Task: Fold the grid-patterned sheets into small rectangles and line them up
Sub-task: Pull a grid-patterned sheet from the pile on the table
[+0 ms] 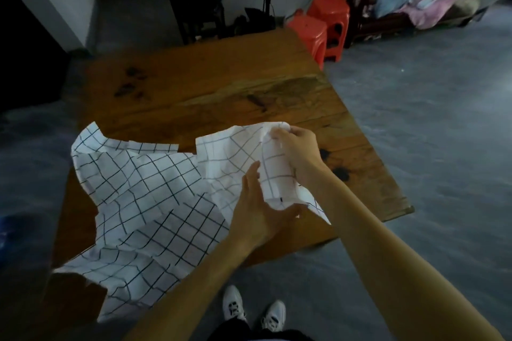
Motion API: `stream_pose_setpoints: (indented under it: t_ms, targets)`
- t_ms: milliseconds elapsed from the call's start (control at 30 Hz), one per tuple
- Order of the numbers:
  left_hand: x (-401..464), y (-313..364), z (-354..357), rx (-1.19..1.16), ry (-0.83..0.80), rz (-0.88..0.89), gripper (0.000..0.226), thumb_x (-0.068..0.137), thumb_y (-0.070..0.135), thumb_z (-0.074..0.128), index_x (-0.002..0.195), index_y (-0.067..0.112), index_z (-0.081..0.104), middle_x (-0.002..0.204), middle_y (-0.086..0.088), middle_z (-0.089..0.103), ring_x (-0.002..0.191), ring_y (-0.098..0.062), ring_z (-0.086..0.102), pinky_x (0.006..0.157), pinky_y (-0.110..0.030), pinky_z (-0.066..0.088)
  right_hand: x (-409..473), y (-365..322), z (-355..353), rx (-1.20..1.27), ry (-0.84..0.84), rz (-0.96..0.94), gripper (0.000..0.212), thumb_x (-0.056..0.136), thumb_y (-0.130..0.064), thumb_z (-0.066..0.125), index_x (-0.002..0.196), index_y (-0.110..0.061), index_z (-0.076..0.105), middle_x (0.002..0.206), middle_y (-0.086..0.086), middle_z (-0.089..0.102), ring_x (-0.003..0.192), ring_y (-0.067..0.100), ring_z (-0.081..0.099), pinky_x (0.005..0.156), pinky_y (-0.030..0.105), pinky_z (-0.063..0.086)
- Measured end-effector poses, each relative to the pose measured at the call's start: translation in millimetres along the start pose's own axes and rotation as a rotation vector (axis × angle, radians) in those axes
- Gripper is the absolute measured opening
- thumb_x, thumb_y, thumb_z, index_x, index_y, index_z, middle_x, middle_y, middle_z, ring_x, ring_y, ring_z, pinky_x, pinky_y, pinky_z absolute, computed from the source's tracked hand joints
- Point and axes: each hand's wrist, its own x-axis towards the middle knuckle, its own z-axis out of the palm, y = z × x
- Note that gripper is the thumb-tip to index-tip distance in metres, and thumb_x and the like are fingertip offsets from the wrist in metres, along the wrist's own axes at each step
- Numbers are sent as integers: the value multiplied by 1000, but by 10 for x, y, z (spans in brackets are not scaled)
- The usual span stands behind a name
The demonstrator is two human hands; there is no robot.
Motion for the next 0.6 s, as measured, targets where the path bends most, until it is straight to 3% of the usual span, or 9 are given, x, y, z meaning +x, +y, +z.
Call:
stream_pose_setpoints:
  t_ms: [100, 167, 267, 367, 500, 600]
  targets:
    - [77, 170, -142, -84, -21, 40, 123, 53, 75, 70, 147, 33, 3, 154, 8, 19, 135, -11, 30, 97, -25, 33, 40, -272, 8, 70, 75, 21, 20, 86, -20, 62, 92, -2, 67, 82, 13, 58, 74, 25, 58, 76, 48, 58]
    - [139, 198, -208, -133, 4, 92, 117, 56, 72, 69, 147, 31, 7, 151, 11, 23, 131, -6, 29, 97, -23, 32, 74, -417, 28, 116, 124, 35, 12, 85, -18, 62, 87, -7, 68, 82, 11, 59, 75, 25, 58, 76, 47, 58]
    - [293, 142, -308, -269, 108, 154, 78, 76, 58, 67, 138, 27, 31, 129, 13, 45, 116, -5, 49, 90, -26, 48, 115, -571, 81, 201, 200, 66, 19, 81, -15, 64, 91, 1, 68, 83, 12, 59, 76, 25, 57, 68, 40, 53]
    - [499, 91, -412, -334, 173, 180, 33, 88, 32, 66, 115, 19, 53, 104, 5, 65, 92, -12, 64, 75, -29, 58, 137, -708, 130, 309, 243, 93, 4, 81, -11, 65, 78, -10, 65, 84, 9, 62, 78, 23, 60, 73, 40, 54]
    - [727, 181, -500, -284, 227, 251, 17, 89, 15, 64, 102, 5, 60, 70, 11, 55, 63, 2, 57, 54, -7, 41, 203, -843, 91, 397, 244, 88, 2, 82, -13, 66, 81, -14, 65, 89, 7, 65, 82, 22, 63, 80, 44, 57]
    - [937, 259, -548, -233, 287, 261, 10, 91, 8, 59, 100, 5, 62, 73, 9, 58, 67, 0, 58, 52, -6, 39, 348, -879, -51, 408, 261, 77, 5, 85, -18, 64, 80, -18, 63, 96, 8, 64, 89, 24, 62, 81, 42, 56]
